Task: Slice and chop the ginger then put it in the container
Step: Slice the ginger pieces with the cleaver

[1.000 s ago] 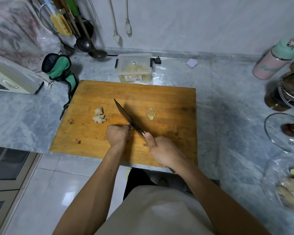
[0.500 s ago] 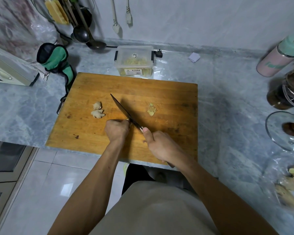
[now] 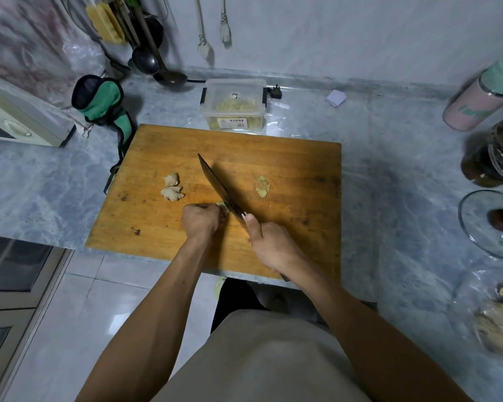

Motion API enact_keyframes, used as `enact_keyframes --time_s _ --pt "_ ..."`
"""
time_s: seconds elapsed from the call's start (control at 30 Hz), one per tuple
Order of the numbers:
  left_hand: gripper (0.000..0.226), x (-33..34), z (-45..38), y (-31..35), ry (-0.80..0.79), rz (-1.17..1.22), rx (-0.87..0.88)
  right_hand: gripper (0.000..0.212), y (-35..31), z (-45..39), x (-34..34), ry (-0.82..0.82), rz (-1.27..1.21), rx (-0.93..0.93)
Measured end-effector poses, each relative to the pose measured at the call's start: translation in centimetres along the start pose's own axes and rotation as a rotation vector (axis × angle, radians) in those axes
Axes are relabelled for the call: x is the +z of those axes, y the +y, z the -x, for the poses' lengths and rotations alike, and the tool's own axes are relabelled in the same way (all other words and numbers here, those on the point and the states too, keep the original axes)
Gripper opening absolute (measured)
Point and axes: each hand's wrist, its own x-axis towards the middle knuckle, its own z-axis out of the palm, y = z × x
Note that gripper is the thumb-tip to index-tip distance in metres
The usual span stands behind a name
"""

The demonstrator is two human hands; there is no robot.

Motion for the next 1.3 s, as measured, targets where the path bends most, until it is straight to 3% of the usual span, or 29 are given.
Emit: enact_keyframes --time_s 0.43,1.3 --pt "0.014 -0.2 -0.4 -0.6 -0.066 0.072 -0.036 0.071 2.2 2.1 -2.8 0.096 -0.057 0.062" --pt "0.030 1.1 -0.6 -0.7 0.071 -0.014 -0.015 0.071 -0.3 3.1 0.2 0.070 0.070 -0.102"
